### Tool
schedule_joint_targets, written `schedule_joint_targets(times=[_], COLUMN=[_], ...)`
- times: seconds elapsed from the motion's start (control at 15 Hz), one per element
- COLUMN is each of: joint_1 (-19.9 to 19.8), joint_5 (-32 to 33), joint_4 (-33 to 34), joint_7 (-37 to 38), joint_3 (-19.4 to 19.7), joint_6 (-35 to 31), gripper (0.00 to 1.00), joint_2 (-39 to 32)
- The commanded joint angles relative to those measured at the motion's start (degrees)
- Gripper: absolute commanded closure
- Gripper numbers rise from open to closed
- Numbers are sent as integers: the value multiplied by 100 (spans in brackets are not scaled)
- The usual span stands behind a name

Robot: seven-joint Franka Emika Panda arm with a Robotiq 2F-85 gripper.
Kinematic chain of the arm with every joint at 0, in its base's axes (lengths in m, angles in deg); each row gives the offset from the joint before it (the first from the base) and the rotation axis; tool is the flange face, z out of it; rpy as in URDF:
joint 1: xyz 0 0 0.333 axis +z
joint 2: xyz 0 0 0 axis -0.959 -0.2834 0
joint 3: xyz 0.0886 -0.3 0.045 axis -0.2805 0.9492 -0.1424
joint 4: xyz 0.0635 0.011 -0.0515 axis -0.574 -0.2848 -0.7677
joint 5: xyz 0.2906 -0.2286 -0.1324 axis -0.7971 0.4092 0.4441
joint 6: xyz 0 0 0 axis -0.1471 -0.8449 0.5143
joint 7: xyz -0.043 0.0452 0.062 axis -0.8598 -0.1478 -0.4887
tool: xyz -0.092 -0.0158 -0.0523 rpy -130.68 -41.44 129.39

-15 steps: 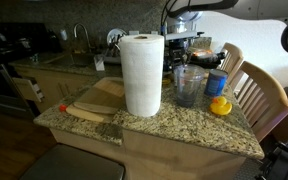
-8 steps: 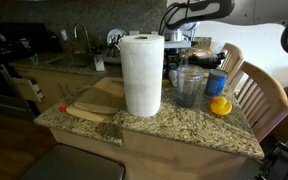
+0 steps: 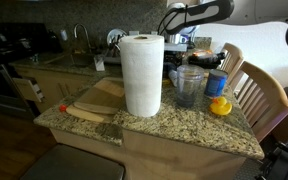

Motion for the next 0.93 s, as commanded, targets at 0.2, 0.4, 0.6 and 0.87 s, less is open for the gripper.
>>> schedule_joint_targets(times=[0.2, 0.4, 0.6, 0.87], joint_1=[279, 119, -51, 37], joint_5=[426, 292, 650, 673], joint_4=[-797, -264, -112, 220], joint_7=[93, -35, 95, 154], joint_3=[270, 168, 16, 216], joint_6=[-413, 972, 2602, 3024], gripper=[0, 0, 0, 0], joint_2=[1477, 1820, 2194, 2215])
